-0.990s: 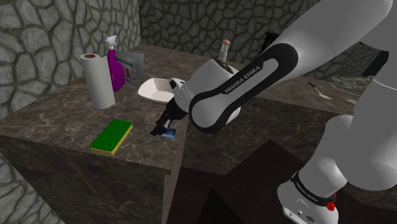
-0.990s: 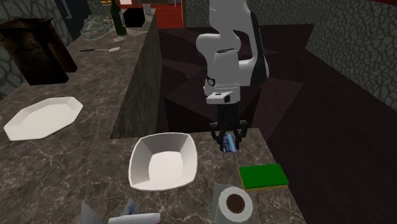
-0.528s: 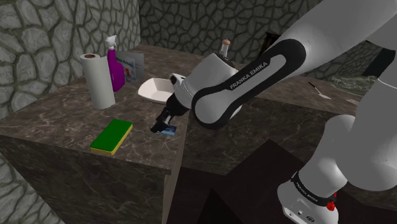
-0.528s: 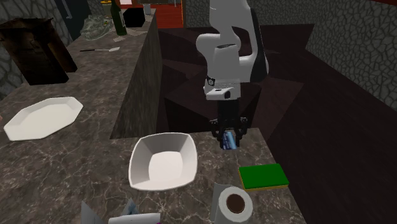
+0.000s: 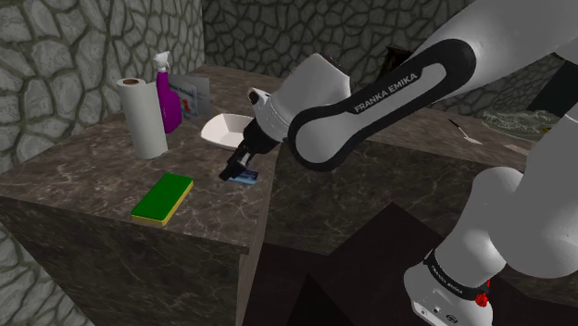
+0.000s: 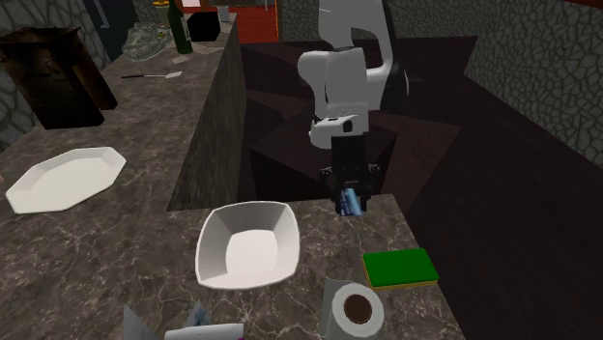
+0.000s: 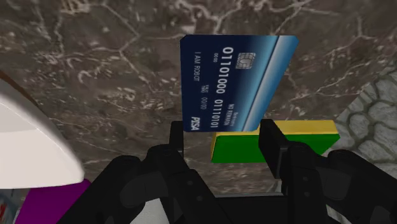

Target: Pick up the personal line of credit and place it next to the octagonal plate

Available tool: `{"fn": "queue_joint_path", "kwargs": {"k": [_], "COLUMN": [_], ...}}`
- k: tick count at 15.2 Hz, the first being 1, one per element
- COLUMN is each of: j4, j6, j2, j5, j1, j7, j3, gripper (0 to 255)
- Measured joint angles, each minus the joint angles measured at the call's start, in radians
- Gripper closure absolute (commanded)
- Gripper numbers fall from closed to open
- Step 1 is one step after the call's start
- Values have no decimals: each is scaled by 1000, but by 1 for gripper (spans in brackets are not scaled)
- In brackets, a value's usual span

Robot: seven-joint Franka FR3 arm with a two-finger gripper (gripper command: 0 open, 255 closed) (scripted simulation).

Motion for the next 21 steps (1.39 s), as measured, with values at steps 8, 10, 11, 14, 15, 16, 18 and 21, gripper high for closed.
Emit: {"fn": "queue_joint_path", "kwargs": {"k": [8,10,11,14,15,16,18,21], "j4": [-27,-49,-68,-95,-108,-116,-122,-143], "j6": [-86,-96,-109,-134,-150,-158,-187,-226], "j2": [-98,-121,-144,-178,-197,-204,-222,-255], "j5": [75,133,160,217,238,258,272,285], "j1": [-9,-8,-9,-13,-17,-18,-31,-52], "j7": [-117,-203,-249,-363,-411,-457,-521,-609], "j3": [-58,-95,-118,-179,-210,-236,-281,-344], "gripper": [255,255,255,255,255,255,255,255]}}
